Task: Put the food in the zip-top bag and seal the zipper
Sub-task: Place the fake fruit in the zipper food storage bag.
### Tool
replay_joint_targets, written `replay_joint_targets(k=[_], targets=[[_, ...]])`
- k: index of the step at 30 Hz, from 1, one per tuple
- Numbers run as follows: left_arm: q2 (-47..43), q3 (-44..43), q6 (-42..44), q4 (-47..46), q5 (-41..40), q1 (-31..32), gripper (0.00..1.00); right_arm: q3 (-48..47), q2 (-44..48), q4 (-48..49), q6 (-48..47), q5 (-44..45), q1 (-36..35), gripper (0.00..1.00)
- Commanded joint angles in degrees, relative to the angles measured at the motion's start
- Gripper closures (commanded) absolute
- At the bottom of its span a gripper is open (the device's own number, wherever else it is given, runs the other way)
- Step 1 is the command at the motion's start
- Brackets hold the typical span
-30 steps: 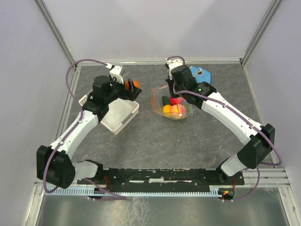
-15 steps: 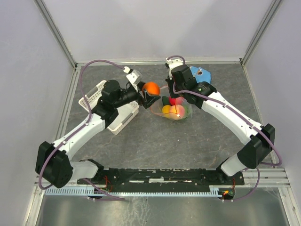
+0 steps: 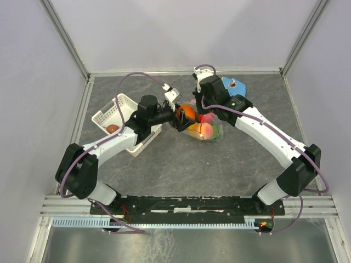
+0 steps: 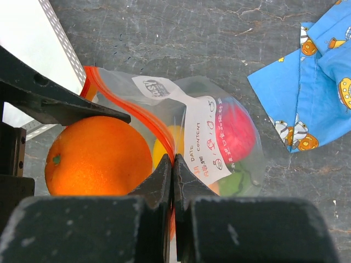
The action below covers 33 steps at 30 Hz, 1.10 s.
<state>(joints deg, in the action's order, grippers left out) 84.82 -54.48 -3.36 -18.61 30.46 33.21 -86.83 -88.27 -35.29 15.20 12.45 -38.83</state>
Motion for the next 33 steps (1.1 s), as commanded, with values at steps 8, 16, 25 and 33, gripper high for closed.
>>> replay_joint_targets(k=[8, 16, 25, 33], targets=[[1.45, -3.68, 0.62, -0.53, -11.5, 1.09, 0.19, -2.47, 1.57, 1.05, 0.88, -0.27, 0.27, 0.96], [1.86, -4.34, -0.76, -0.03, -14.99, 3.07, 0.1, -2.12, 1.47, 1.16, 0.88, -0.58, 0.3, 0.96], [1.12, -4.66, -4.08, 0.6, -16.69, 3.34, 0.04, -2.02, 1.32, 1.45, 0.88, -0.67, 0.33, 0.96], [-4.78, -6.48, -7.39, 11.95, -23.41, 3.33, 0.04, -1.79, 1.46, 1.34, 0.79, -0.11, 0.33, 0.96]])
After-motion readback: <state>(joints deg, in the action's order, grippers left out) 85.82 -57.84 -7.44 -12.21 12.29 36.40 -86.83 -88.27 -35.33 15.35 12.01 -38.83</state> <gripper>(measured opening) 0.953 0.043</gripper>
